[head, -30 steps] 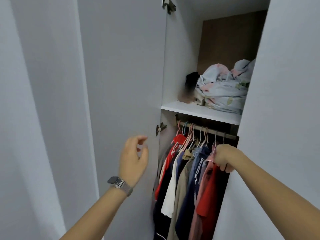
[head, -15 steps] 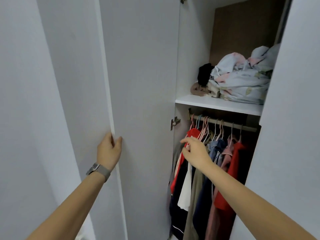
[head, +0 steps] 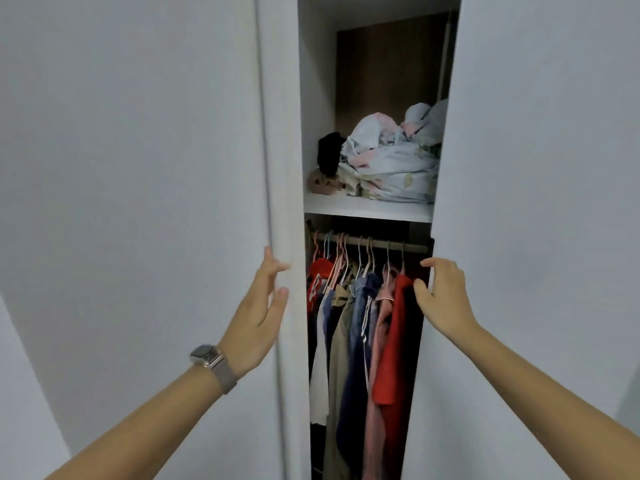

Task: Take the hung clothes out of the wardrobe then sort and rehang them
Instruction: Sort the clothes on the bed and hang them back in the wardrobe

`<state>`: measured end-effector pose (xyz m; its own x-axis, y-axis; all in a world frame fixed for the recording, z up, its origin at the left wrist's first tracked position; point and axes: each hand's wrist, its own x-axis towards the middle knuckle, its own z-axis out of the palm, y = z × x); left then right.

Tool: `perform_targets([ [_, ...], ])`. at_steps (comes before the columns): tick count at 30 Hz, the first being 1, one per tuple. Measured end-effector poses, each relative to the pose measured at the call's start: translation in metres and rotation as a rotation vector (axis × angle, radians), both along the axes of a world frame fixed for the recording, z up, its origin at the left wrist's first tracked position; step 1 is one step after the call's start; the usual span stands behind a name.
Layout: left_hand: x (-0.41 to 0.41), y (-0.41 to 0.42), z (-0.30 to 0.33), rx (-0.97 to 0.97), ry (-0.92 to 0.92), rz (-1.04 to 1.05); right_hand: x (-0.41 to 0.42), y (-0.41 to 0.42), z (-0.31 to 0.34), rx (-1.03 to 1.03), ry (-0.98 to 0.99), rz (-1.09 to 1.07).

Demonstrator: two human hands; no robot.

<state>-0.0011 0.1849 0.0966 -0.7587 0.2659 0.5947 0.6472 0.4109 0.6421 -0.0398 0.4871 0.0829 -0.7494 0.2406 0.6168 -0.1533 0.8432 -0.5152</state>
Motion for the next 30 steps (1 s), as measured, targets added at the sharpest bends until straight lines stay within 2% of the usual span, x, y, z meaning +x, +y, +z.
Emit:
perform_targets([
  [2,-0.012,0.026,-0.005,-0.090,0.036,-0.068,0.007,0.014,0.002,0.007,-0.009,0.006],
  [5,-0.031,0.060,-0.009,-0.253,0.100,-0.063,0.014,0.033,0.005,0.044,-0.012,-0.028],
  [8,-0.054,0.093,0.001,-0.576,0.201,0.071,0.018,0.047,0.005,0.124,-0.058,-0.078],
  [11,-0.072,0.127,0.011,-0.740,0.221,0.130,0.018,0.062,0.005,0.242,-0.166,-0.125],
  [15,-0.089,0.162,0.010,-0.863,0.250,0.209,0.015,0.082,0.011,0.295,-0.276,-0.205],
  [20,-0.116,0.181,0.005,-0.999,0.247,0.239,0.007,0.096,0.009,0.503,-0.317,-0.225],
  [26,-0.141,0.203,0.003,-1.120,0.239,0.286,-0.011,0.114,-0.001,0.531,-0.426,-0.293],
  [30,-0.154,0.210,-0.001,-1.143,0.232,0.305,-0.015,0.124,-0.015,0.586,-0.409,-0.318],
])
